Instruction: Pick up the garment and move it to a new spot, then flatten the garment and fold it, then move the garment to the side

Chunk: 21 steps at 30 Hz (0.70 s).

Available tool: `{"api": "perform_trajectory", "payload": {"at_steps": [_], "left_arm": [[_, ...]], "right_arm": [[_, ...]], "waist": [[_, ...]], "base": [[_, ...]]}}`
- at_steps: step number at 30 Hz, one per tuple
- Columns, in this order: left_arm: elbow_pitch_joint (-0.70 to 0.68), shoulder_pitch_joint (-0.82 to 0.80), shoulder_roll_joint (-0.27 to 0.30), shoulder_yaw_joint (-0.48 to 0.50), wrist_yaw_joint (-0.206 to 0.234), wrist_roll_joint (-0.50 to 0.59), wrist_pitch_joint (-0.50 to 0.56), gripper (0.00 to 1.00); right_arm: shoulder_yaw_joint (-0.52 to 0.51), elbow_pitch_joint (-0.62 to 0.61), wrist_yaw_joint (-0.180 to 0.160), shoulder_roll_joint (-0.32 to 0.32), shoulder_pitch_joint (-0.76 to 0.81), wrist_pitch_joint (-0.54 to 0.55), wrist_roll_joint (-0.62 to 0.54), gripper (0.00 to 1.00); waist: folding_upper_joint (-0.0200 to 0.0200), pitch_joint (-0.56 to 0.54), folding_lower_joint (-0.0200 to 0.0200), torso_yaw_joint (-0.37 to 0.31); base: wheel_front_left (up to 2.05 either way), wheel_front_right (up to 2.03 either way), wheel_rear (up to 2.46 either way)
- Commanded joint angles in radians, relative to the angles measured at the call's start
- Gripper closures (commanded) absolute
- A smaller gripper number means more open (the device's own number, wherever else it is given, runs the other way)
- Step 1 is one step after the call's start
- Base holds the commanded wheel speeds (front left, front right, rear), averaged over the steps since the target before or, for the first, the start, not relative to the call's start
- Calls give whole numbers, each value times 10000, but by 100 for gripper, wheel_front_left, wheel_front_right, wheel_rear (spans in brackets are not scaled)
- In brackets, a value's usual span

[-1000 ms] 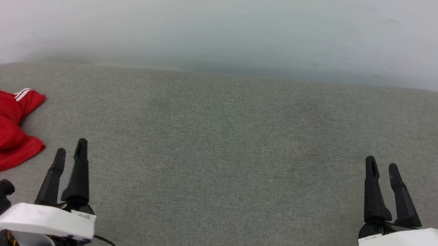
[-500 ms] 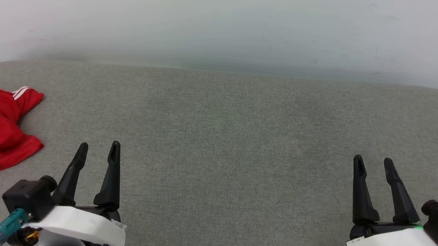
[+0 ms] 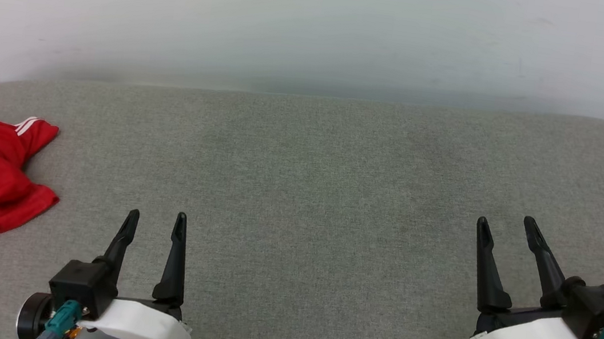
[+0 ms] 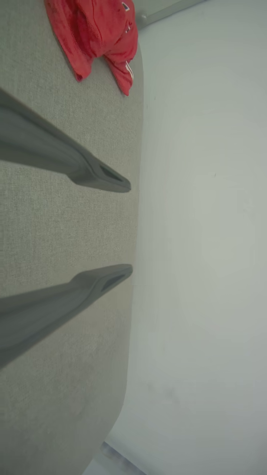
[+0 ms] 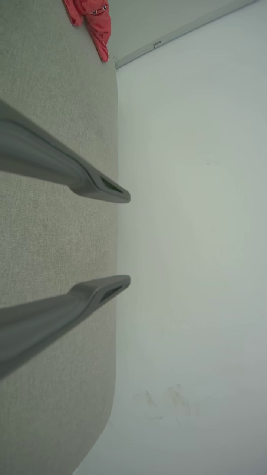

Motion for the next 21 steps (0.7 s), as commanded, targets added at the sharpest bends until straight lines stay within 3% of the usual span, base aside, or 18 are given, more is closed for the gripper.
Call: {"api": "perform_trajectory", "payload": {"at_steps": [1, 7, 10, 21], "left_arm": [[3, -33, 162, -93, 81, 282, -100, 0], [15, -27, 333, -486, 343, 842, -241, 0], [-82, 98, 113, -369, 367, 566, -300, 0], [-229, 524, -569, 455, -731, 775, -524, 0]], "right_arm": [[20, -76, 0, -13, -146, -79, -298, 0], [84, -127, 0, -13, -164, -215, -888, 0], [90, -149, 0, -13, -125, -285, -837, 0], [7, 92, 0, -11, -29, -511, -74, 0]], "waist": [[0, -1, 0, -4], [0, -28, 0, -15], [0, -54, 0, -16], [0, -91, 0, -33]], "base": [[0, 0, 0], [0, 0, 0], [0, 0, 0], [0, 0, 0]]}}
